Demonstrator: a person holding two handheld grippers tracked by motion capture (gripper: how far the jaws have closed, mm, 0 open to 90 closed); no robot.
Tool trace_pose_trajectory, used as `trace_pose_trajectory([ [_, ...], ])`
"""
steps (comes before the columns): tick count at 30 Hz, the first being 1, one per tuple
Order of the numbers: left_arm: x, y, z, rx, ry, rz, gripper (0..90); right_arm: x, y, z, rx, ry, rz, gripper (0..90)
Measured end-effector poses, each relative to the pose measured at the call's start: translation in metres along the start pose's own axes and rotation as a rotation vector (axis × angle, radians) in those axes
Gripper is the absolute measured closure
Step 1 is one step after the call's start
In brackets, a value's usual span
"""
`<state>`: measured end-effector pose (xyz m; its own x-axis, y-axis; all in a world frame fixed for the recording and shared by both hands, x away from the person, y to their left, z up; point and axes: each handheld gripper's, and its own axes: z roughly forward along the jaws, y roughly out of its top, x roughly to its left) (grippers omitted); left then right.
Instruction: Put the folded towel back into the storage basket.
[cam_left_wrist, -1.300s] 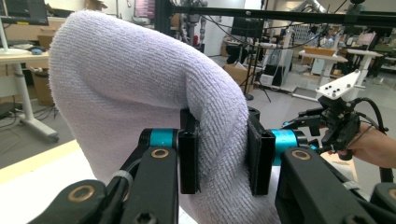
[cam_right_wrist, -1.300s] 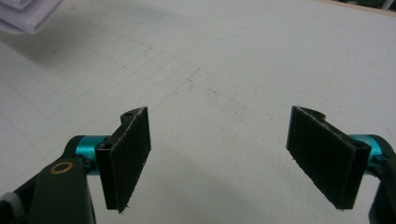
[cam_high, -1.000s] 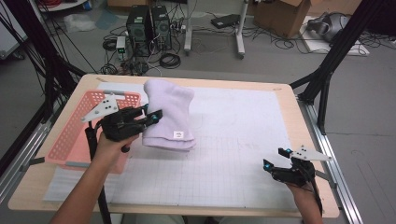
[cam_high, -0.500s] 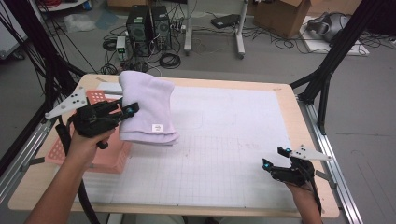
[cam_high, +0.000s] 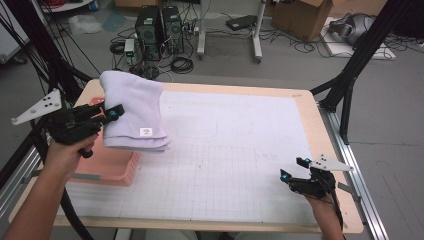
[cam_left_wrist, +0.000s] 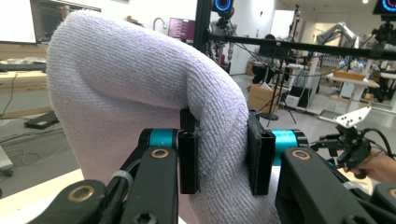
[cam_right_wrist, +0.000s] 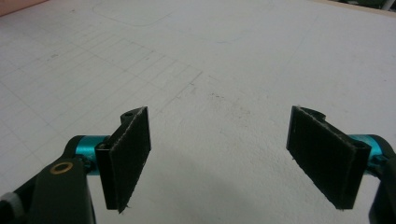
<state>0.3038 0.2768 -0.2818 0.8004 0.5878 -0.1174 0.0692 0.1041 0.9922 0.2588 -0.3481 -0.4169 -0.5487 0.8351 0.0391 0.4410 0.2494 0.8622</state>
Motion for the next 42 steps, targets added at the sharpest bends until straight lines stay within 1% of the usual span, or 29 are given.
trace_pose_trajectory([
  [6,0.009,0.003,-0.018,-0.009,0.036,-0.001,71.0,0.002,0.001,0.001,0.004,0.000,0.001,20.6],
  [7,0.009,0.003,-0.018,-0.009,0.036,-0.001,70.9,0.002,0.001,0.001,0.004,0.000,0.001,20.6],
  [8,0.011,0.004,-0.023,-0.015,0.043,-0.004,71.0,0.002,0.001,0.002,0.005,0.000,-0.002,20.6],
  [14,0.020,0.005,-0.040,-0.033,0.069,-0.009,71.0,0.003,0.001,0.003,0.005,-0.003,-0.011,20.6],
  [21,0.033,0.006,-0.059,-0.011,0.095,-0.010,70.9,0.005,0.001,0.006,0.014,-0.005,-0.015,20.6],
  [24,0.039,0.007,-0.066,-0.021,0.103,-0.020,71.0,0.005,0.001,0.006,0.016,-0.009,-0.016,20.6],
  [28,0.046,0.006,-0.073,-0.020,0.112,-0.023,70.9,0.005,0.001,0.007,0.016,-0.014,-0.018,20.6],
  [31,0.052,0.003,-0.077,-0.017,0.120,-0.033,70.9,0.005,0.002,0.007,0.020,-0.015,-0.017,20.6],
  [35,0.058,-0.007,-0.081,0.006,0.116,-0.043,70.9,0.006,0.002,0.008,0.020,-0.016,-0.016,20.6],
  [40,0.067,-0.020,-0.086,0.037,0.133,-0.066,70.8,0.006,0.002,0.009,0.025,-0.019,-0.020,20.6],
  [42,0.071,-0.024,-0.089,0.039,0.139,-0.073,70.7,0.006,0.002,0.009,0.026,-0.021,-0.022,20.6],
])
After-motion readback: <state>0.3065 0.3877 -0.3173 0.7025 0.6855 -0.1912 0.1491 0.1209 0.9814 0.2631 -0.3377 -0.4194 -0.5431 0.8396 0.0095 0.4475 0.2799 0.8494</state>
